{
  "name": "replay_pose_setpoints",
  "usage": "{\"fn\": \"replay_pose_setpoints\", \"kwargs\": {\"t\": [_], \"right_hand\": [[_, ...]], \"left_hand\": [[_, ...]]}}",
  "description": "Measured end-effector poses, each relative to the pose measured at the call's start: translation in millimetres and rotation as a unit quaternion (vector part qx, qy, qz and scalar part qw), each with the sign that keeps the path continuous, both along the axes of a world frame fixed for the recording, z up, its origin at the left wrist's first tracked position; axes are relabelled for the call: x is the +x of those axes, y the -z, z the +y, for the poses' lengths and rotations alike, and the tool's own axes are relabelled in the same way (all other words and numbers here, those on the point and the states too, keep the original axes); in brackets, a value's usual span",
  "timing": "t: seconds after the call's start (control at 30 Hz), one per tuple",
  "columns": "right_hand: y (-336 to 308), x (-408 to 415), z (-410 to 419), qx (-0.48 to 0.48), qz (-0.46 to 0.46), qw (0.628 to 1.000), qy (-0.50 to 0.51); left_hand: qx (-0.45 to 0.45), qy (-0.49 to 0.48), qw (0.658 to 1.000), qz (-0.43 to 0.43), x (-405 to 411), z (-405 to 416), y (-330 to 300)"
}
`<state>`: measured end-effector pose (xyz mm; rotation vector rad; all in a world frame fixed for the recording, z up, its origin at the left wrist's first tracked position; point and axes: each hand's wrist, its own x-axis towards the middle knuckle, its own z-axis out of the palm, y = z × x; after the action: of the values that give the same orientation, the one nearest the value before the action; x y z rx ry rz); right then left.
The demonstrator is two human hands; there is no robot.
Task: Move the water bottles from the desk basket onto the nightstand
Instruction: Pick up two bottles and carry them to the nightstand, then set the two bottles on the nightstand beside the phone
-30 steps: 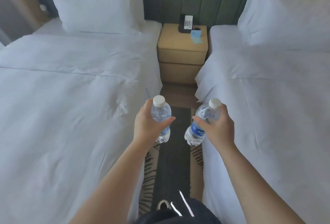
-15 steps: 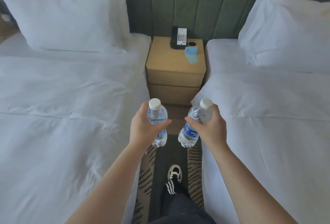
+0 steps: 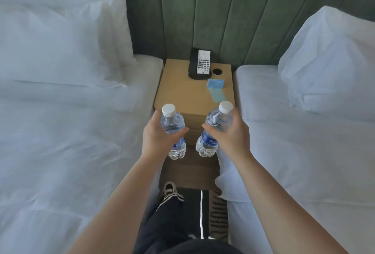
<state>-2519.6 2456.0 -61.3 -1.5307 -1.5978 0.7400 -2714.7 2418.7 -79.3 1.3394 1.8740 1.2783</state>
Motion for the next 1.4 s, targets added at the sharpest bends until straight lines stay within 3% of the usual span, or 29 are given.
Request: {"fn": "replay_pose_setpoints", "kwargs": {"t": [0.27, 0.73, 1.13, 1.4], "right_hand": [[12, -51, 163, 0.022, -0.015, 0.999, 0.019], [46, -162, 441, -0.062, 0.025, 0.998, 0.006], [149, -205, 606, -0.117, 0.002, 0.992, -0.042], [206, -209, 664, -0.139, -0.011, 0.986, -0.093]], "left_hand": [[0.000, 0.020, 1.000, 0.005, -49, 167, 12], [-0.079, 0.053, 0.995, 0.013, -157, 452, 50], [-0.188, 0.074, 0.979, -0.001, -198, 618, 145], [-0.185, 0.068, 0.980, -0.020, -199, 668, 191]]}}
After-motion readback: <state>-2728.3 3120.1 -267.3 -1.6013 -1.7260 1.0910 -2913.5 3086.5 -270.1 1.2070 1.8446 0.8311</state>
